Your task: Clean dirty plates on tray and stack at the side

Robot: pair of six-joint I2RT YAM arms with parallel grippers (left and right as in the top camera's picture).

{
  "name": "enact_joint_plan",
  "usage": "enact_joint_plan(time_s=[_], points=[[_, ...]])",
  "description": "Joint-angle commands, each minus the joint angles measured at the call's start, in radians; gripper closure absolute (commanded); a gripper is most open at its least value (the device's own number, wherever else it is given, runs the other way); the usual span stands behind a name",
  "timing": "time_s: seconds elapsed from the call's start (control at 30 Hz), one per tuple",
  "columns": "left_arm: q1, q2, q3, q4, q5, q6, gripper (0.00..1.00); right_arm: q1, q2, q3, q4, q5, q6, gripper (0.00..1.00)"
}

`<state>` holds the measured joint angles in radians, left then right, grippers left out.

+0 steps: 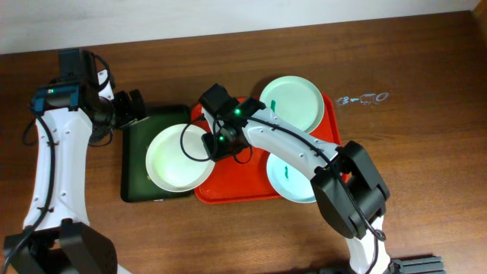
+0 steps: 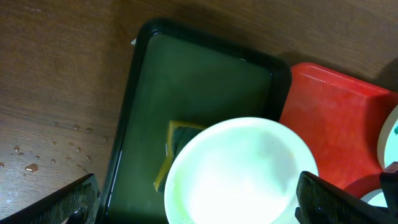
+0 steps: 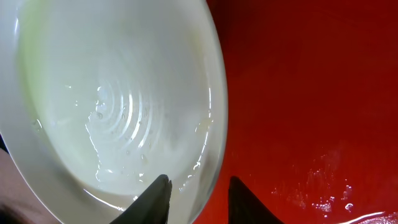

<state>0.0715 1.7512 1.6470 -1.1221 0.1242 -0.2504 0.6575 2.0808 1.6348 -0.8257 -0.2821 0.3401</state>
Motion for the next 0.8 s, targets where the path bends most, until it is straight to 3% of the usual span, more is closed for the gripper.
enact_joint_plan(time_s=[0.0,0.03,0.2,0.23,0.4,0.6,0.77], points=[[0.002,-0.016,0.011,-0.001,0.007,0.016,0.01,0.003,0.005,-0.003,0.002,0.004,0.013,0.68],[0.002,-0.015,0.011,-0.001,0.007,0.016,0.01,0.004,0.005,-0.003,0.004,0.005,0.014,0.69],[0.002,-0.016,0.011,-0.001,0.007,0.016,0.01,0.003,0.007,-0.003,0.014,0.005,0.017,0.94],[0.002,-0.016,0.011,0.0,0.008,0.015,0.01,0.003,0.007,-0.003,0.015,0.005,0.017,0.96],[0.031,-0.016,0.011,0.02,-0.025,0.013,0.01,-0.011,0.007,-0.002,0.018,0.005,0.042,0.96],[0.272,-0.016,0.011,-0.067,-0.034,-0.094,0.01,-0.062,0.007,-0.002,0.026,0.002,0.069,0.96],[0.326,-0.016,0.01,-0.096,-0.034,-0.094,0.01,-0.066,0.007,-0.002,0.055,0.002,0.069,0.96]])
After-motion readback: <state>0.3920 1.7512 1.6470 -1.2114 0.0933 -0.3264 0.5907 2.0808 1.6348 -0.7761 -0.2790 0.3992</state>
